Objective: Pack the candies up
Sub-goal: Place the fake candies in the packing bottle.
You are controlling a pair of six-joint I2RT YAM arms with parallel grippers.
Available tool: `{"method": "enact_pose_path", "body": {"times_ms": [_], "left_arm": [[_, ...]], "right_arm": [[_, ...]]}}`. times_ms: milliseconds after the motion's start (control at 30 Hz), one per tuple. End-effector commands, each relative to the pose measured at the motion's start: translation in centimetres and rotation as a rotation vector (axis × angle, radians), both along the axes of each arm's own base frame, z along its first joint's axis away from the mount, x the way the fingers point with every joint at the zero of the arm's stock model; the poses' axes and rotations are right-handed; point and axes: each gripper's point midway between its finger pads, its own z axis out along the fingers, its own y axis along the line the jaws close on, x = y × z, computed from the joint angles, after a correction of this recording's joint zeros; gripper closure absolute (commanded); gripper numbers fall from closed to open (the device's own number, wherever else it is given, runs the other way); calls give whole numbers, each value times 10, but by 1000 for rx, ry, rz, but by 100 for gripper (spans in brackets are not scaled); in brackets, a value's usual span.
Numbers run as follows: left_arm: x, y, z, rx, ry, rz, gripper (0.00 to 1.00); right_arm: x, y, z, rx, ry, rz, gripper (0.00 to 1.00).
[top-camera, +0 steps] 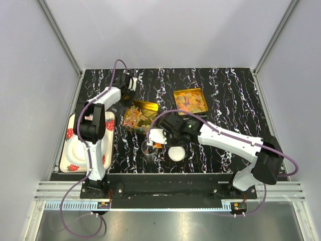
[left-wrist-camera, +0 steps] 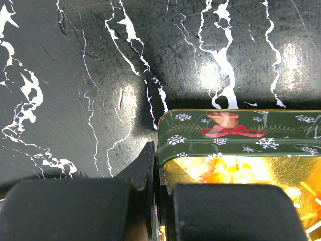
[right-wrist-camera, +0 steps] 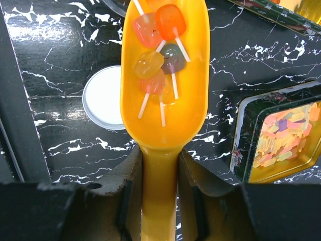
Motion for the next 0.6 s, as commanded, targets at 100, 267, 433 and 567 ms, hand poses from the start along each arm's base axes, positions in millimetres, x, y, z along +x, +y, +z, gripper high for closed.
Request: {"method": "enact_pose_path", "body": {"times_ms": [100, 267, 433, 567], "left_arm": [[16, -2, 17, -29, -79, 0, 100], [15, -2, 16, -31, -75, -2, 100], [16, -2, 16, -32, -77, -1, 100], [16, -2, 16, -28, -76, -1, 100]], "right_arm": [[5, 13, 16, -8, -80, 36, 100], [7, 12, 16, -34, -104, 41, 100], [8, 12, 17, -60, -136, 58, 100], [9, 11, 19, -81, -156, 70, 100]]}}
